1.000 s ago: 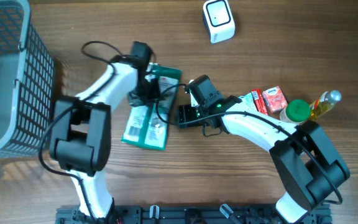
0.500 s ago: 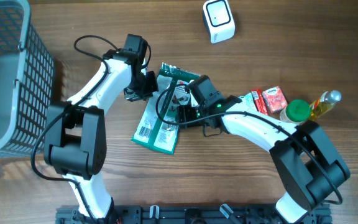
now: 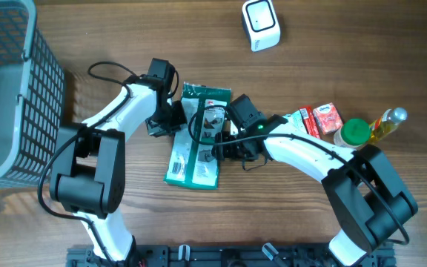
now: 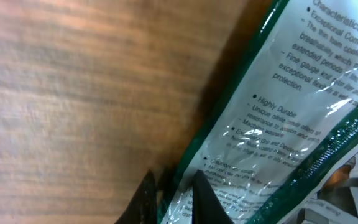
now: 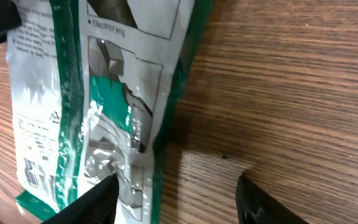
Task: Scan the item barcode
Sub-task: 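Grasp the green 3M glove pack with the left gripper and lift it, then grasp the glove pack edge with the right gripper beside the left gripper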
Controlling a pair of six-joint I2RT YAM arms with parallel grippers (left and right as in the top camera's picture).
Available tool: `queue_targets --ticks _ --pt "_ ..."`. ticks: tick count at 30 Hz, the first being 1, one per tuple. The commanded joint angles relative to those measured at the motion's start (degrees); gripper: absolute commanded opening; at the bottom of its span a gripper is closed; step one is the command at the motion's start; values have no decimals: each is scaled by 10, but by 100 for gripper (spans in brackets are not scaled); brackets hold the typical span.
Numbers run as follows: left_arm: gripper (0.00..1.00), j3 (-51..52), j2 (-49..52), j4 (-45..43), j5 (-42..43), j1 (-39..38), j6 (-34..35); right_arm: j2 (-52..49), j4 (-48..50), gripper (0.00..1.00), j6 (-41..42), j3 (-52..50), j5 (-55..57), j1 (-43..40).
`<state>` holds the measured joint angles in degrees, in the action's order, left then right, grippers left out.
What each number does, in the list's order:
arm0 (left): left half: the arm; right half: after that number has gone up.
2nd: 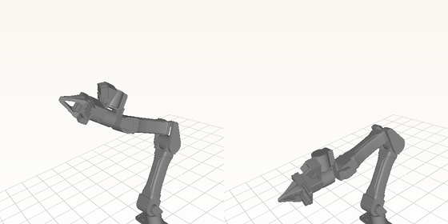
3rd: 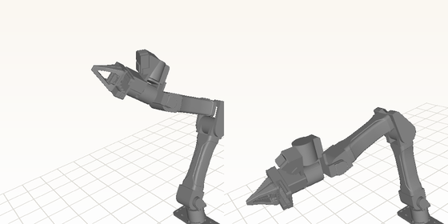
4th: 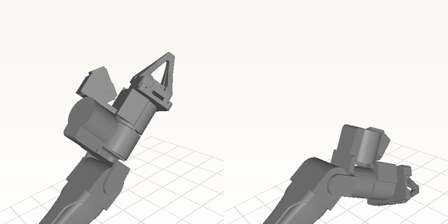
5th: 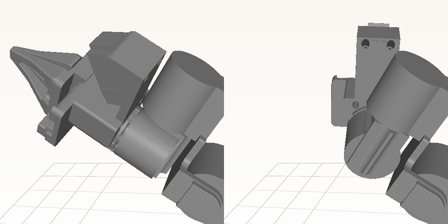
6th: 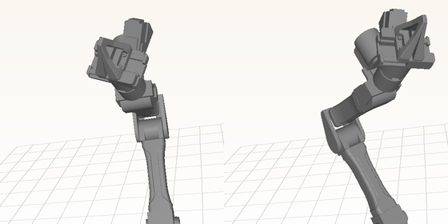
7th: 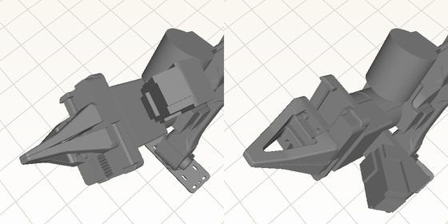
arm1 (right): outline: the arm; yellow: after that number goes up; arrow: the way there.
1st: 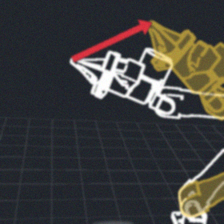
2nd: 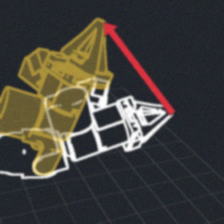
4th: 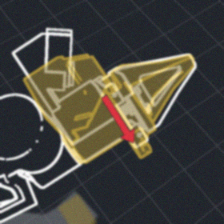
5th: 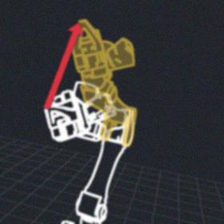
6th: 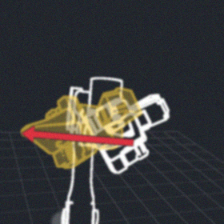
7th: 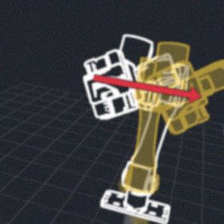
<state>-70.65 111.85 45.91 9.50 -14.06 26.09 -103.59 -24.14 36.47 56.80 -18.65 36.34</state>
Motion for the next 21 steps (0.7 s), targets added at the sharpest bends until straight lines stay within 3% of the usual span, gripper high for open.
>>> queue_targets --ticks 1,10,12,13,16,21 --pt "5 22 11 27 36 0 16 -2 32 61 10 -17 -38 2" --pt "5 -31 -37 25 43 32 -68 -2 44 62 8 -23 -50 2" --pt "27 -32 -38 4 146 43 -161 -2 44 62 3 -23 -50 2" --pt "28 -32 -38 2 171 43 -193 -2 44 62 0 -23 -54 2" --pt "17 -32 -26 0 166 42 -211 -2 44 62 2 -24 -78 2" --pt "13 -23 21 -18 166 33 -214 -3 59 62 42 -54 -80 6"
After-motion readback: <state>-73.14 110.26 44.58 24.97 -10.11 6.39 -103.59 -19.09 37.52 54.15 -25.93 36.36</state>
